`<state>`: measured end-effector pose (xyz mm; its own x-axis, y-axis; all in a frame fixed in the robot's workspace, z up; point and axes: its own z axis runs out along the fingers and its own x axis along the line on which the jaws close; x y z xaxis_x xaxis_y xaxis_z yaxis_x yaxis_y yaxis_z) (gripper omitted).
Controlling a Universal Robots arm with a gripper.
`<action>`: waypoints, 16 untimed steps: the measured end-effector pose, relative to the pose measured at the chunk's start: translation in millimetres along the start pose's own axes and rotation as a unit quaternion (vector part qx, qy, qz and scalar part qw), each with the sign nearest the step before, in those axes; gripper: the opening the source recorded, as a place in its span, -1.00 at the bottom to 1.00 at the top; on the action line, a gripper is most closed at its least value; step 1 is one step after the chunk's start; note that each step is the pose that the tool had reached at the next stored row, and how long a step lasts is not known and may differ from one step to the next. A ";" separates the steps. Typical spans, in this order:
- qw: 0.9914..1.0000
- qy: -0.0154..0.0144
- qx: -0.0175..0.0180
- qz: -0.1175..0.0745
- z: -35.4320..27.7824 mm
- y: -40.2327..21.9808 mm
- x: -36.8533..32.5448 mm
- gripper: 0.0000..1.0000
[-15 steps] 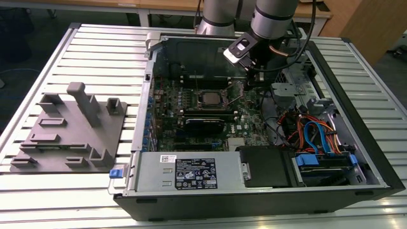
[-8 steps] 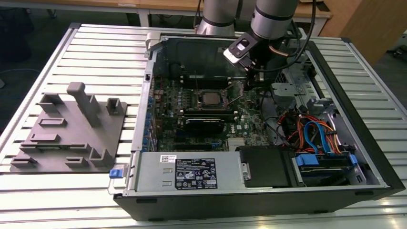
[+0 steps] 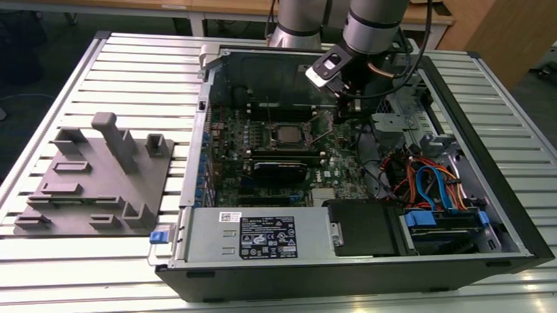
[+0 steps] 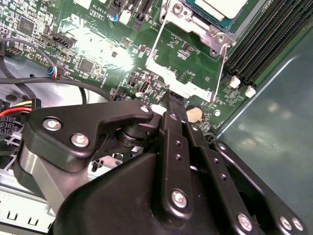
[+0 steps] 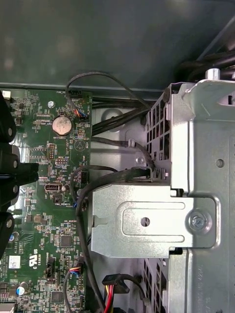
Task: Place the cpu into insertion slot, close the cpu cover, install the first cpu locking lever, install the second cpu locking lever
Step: 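Close the cpu cover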
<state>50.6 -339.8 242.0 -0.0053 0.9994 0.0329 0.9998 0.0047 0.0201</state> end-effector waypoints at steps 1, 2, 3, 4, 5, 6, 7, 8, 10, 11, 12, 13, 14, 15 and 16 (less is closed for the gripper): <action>1.000 0.000 0.000 0.000 -0.1 -0.3 0.0 -0.79; 1.000 0.000 0.000 0.000 -0.3 -0.8 0.0 -0.79; 1.000 0.000 0.000 0.000 -0.4 -1.4 0.0 -0.79; 1.000 0.000 0.000 0.000 -0.5 -2.1 0.0 -0.79; 1.000 0.000 0.000 0.000 -0.6 -3.0 0.0 -0.79; 1.000 0.000 0.000 0.000 -0.6 -4.0 0.0 -0.79; 1.000 0.000 0.000 0.000 -0.6 -5.0 0.0 -0.79; 1.000 0.000 0.000 0.000 -0.6 -6.0 0.0 -0.79; 1.000 0.000 0.000 0.000 -0.7 -8.5 0.0 -0.79; 1.000 0.000 0.000 0.000 -0.6 -9.6 0.0 -0.79; 1.000 0.000 0.000 0.000 -0.7 -10.4 0.0 -0.79; 1.000 0.000 0.000 0.000 -0.7 -11.2 0.0 -0.79; 1.000 0.000 0.000 0.000 -0.7 -11.9 0.0 -0.79; 1.000 0.000 0.000 0.000 -0.7 -12.5 0.0 -0.79; 1.000 0.000 0.000 0.000 -0.7 -13.2 0.1 -0.79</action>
<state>37.3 -339.9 242.5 -0.0055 0.9994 0.0332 0.9998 0.0048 0.0201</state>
